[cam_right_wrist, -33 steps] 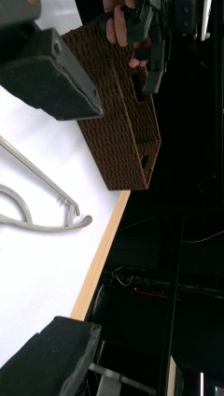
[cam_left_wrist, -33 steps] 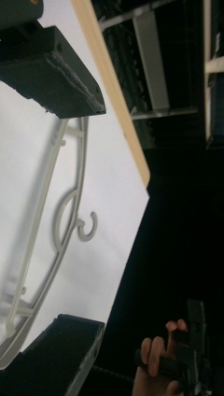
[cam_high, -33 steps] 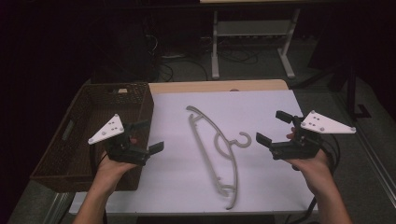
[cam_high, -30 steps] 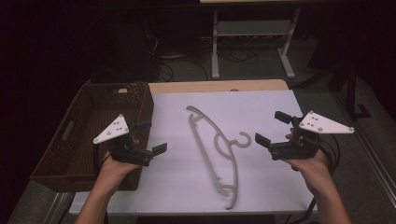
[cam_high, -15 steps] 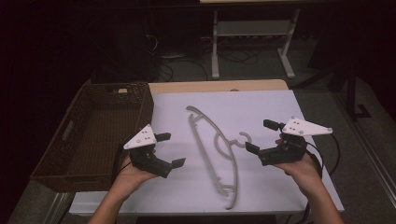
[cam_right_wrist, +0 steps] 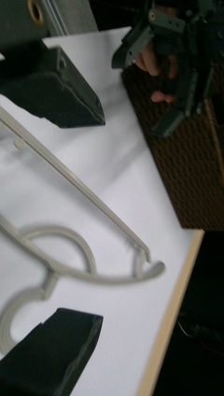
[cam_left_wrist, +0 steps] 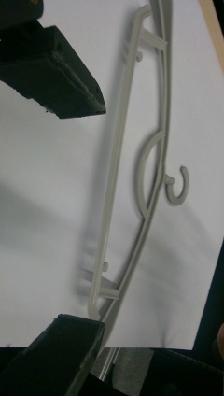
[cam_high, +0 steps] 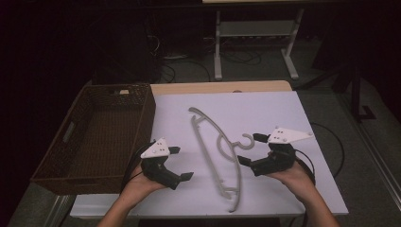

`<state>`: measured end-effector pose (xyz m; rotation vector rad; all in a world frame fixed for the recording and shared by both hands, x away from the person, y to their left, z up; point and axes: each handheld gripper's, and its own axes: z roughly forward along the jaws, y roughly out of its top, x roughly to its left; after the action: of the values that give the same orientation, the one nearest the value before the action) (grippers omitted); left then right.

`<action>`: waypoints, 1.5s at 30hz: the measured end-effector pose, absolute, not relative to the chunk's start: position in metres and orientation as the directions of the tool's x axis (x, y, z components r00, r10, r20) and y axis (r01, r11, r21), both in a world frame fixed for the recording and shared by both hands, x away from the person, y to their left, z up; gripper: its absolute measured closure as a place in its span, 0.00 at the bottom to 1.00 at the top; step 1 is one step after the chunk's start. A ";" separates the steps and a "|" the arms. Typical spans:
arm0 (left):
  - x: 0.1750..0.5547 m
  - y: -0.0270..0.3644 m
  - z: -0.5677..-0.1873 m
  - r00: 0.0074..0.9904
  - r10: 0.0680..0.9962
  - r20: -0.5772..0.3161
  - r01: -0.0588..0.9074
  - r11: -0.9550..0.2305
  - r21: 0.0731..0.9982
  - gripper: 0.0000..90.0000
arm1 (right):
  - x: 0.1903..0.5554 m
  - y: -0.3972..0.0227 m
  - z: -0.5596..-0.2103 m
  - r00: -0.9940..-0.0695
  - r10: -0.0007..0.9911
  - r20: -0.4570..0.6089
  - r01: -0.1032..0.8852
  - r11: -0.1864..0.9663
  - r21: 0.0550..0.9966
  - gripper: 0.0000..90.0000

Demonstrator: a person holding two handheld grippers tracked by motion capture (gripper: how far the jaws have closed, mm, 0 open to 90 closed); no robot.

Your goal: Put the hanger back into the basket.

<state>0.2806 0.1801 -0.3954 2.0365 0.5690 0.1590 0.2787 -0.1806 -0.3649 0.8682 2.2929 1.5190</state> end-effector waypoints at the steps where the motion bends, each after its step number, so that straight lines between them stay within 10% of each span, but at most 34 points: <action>1: 0.281 0.181 -0.397 0.884 0.453 -0.118 0.329 -0.423 0.844 0.00 | 0.279 -0.177 -0.370 -0.802 0.586 0.120 0.353 0.302 0.886 0.11; 7: 0.280 0.180 -0.406 0.885 0.450 -0.120 0.338 -0.443 0.830 0.00 | 0.280 -0.165 -0.383 -0.810 0.568 0.147 0.406 0.363 0.838 0.23; 22: 0.280 0.180 -0.408 0.884 0.450 -0.127 0.348 -0.449 0.823 0.00 | 0.279 -0.139 -0.415 -0.791 0.576 0.207 0.551 0.524 0.649 0.95; 45: 0.281 0.180 -0.407 0.884 0.450 -0.129 0.348 -0.447 0.824 0.00 | 0.279 -0.130 -0.434 -0.807 0.574 0.137 0.546 0.639 0.541 0.99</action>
<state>0.2809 0.1800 -0.4071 2.0792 0.5758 0.1330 0.2785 -0.1297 -0.4343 0.9575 2.8011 0.9002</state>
